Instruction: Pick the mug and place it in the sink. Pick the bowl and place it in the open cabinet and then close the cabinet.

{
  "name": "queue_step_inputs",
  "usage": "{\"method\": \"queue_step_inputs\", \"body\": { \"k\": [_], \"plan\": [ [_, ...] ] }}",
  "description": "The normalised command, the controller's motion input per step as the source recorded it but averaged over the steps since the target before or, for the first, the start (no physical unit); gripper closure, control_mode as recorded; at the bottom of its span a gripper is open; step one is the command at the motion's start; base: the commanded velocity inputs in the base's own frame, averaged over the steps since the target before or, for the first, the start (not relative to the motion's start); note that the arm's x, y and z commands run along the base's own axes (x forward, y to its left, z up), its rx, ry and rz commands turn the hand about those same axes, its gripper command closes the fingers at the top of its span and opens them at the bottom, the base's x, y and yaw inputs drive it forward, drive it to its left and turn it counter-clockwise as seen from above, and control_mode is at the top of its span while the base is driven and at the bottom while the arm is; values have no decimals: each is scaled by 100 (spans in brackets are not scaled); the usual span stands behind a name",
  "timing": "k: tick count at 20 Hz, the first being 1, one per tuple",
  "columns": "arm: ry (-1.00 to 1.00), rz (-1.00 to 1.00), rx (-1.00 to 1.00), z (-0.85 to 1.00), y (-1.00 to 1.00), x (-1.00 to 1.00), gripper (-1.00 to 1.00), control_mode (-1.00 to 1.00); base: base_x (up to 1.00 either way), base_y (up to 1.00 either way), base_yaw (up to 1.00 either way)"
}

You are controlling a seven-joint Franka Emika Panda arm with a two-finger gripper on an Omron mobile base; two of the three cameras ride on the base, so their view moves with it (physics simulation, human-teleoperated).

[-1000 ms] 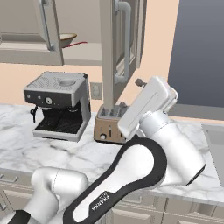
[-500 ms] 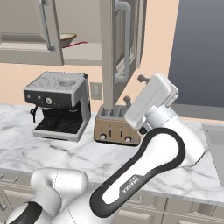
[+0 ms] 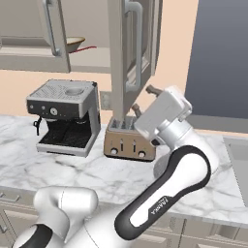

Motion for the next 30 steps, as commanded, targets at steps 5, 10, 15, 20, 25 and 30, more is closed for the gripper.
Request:
{"method": "queue_step_inputs", "body": {
  "k": [5,10,15,20,25,30],
  "plan": [
    [-24,0,-1,0,51,-22,-100,-100,0,0,0],
    [-23,0,-3,5,42,-38,-100,-100,0,0,0],
    [-8,-2,-2,32,18,-15,-100,-100,0,0,0],
    [0,-6,-6,48,44,0,-100,-100,0,0,0],
    [-2,-12,-10,8,83,-14,-100,-100,0,0,0],
    [-5,-15,-9,-2,82,-21,-100,-100,0,0,0]
  ]
}}
